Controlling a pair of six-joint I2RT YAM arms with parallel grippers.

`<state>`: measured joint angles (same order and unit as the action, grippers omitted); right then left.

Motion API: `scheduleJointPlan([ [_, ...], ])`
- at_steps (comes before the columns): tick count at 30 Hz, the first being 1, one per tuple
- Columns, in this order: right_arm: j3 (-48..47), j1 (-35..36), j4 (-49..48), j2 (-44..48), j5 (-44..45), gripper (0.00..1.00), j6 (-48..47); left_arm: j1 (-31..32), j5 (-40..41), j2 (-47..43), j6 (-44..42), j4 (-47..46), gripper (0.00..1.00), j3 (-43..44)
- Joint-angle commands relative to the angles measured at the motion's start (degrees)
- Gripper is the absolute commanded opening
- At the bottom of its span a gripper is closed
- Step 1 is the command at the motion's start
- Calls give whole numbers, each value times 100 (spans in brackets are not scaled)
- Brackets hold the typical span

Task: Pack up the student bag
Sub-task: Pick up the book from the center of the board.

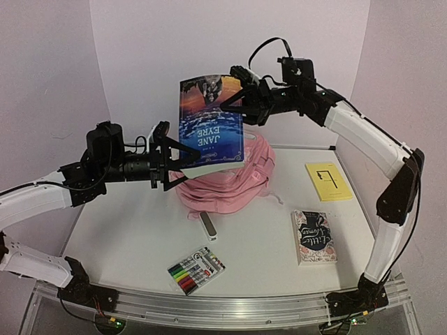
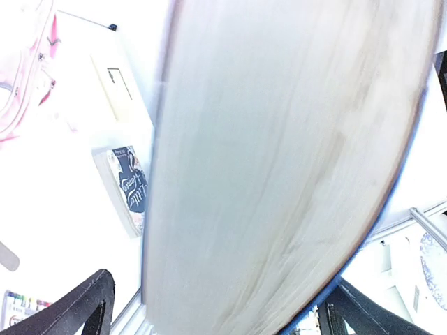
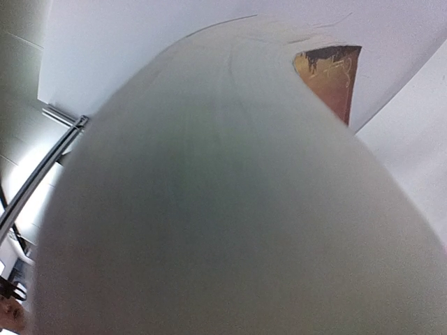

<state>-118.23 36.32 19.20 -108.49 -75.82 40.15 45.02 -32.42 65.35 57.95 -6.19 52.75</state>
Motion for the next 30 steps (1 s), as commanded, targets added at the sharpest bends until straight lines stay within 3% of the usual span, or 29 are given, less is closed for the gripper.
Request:
scheduleJointPlan([
  [1, 689, 41, -4263, 489, -335, 0, 2601, 17, -123, 340, -84, -342, 100, 106],
  [2, 827, 51, -4760, 492, -343, 0, 3014, 17, -122, 369, -72, -476, 100, 114],
  [8, 959, 189, -4750, 584, -347, 0, 3016, -19, -118, 456, -7, -1024, 100, 155],
  [22, 1532, 201, -4311, 865, -171, 0, 2834, -298, -33, -74, -33, -607, 95, 225],
  [26, 1722, 201, -4037, 976, -119, 0, 2678, -368, -245, 157, -69, -582, 87, 525],
  [30, 1804, 198, -3956, 1013, -118, 0, 2632, -379, -506, 343, 102, -814, 69, 569],
])
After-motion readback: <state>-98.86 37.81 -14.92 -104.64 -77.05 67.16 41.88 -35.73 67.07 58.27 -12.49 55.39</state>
